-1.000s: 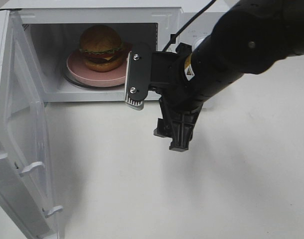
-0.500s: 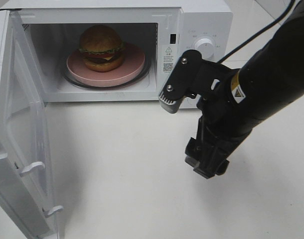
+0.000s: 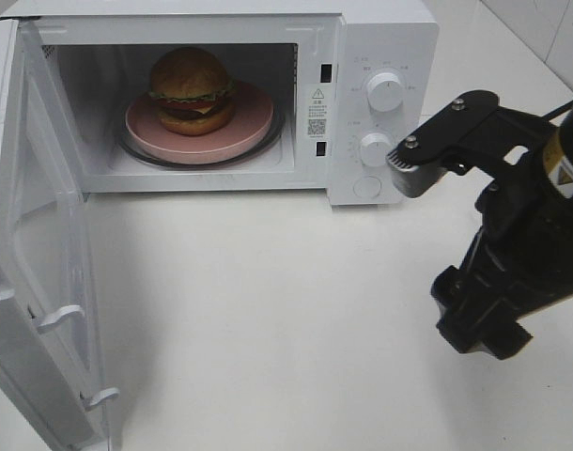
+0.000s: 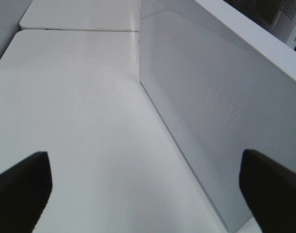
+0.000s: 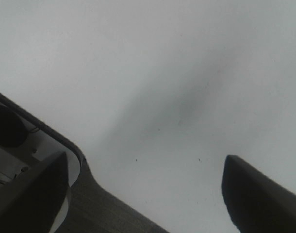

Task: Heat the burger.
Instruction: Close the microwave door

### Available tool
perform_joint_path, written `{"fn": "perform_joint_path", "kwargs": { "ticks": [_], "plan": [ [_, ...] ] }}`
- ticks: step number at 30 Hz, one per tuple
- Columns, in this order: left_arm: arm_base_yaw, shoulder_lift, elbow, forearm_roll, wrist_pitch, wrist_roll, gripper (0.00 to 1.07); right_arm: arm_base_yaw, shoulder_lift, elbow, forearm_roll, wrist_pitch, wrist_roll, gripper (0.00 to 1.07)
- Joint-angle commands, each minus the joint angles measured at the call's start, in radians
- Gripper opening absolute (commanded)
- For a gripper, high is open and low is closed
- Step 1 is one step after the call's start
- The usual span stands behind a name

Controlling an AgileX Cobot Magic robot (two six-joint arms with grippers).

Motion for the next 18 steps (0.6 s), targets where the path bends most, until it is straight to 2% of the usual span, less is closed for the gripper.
{"fn": "perform_joint_path", "kwargs": {
  "ticks": [1,18],
  "plan": [
    [-0.007,-0.018,0.003,0.000,-0.007,0.002,0.98,0.003,-0.071,0.004,0.002,0.094,0.023,0.77],
    [-0.007,-0.018,0.003,0.000,-0.007,0.002,0.98,0.003,-0.415,0.024,0.023,0.203,0.051,0.76]
  ]
}}
